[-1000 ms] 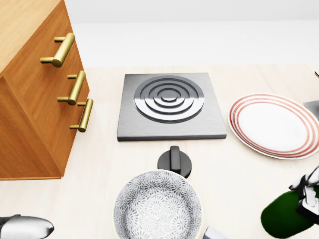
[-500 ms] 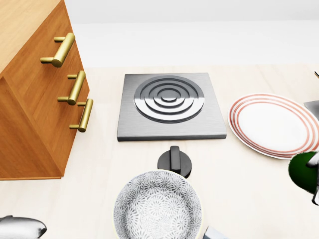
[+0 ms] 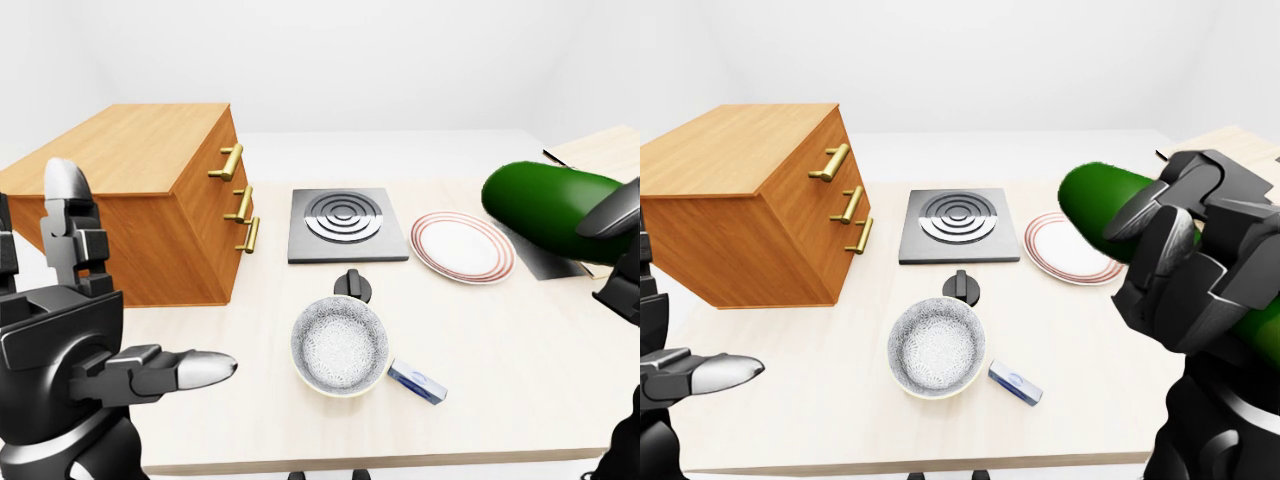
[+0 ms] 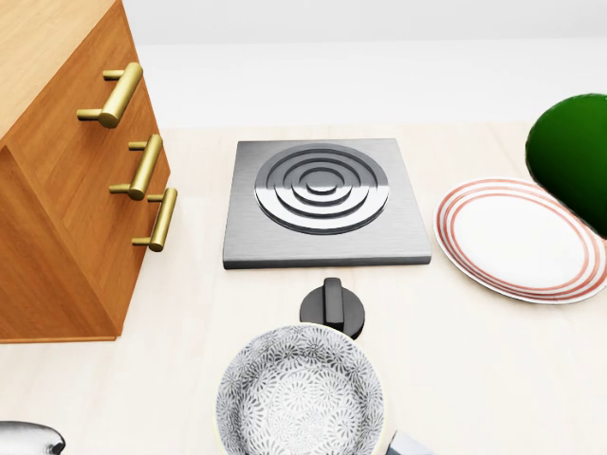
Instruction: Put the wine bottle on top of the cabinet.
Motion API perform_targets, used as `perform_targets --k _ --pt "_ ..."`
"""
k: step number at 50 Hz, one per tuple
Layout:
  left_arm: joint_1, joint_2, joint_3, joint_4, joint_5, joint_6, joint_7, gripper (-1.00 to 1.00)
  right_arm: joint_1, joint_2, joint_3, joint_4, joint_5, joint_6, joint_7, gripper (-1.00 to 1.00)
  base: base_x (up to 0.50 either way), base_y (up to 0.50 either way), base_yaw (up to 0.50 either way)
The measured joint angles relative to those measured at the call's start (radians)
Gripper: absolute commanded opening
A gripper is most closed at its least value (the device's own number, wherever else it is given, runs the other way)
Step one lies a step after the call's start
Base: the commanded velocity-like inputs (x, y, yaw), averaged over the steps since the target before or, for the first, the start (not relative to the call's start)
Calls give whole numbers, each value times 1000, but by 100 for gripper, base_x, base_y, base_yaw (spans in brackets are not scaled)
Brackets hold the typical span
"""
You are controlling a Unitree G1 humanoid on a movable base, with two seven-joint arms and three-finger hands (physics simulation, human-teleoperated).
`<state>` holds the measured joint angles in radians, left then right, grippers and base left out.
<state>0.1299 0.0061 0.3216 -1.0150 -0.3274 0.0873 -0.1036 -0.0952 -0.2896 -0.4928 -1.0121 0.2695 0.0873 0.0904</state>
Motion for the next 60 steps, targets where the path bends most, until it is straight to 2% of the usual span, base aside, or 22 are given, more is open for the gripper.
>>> perform_targets --k 14,26,30,37,46,52,60 --pt "-14 7 14 -11 -12 0 10 100 -223 -28 105 52 -43 0 2 -100 0 0 0" --pt "-75 39 17 -8 -20 0 43 100 -362 0 231 161 -133 0 6 -100 0 0 0" --pt "-121 63 13 -10 -21 0 65 100 -390 17 266 182 -159 0 10 -100 0 0 0" --pt "-243 133 7 -21 -69 0 150 100 -419 45 307 190 -190 0 17 -100 0 0 0" --pt "-392 192 -33 -5 -72 0 214 100 -441 73 344 184 -218 0 23 -100 0 0 0" --pt "-477 204 -87 41 -26 0 225 100 -448 91 365 192 -237 0 26 -100 0 0 0" --pt "-566 190 -166 108 78 0 204 100 -455 110 385 210 -253 0 29 -100 0 0 0"
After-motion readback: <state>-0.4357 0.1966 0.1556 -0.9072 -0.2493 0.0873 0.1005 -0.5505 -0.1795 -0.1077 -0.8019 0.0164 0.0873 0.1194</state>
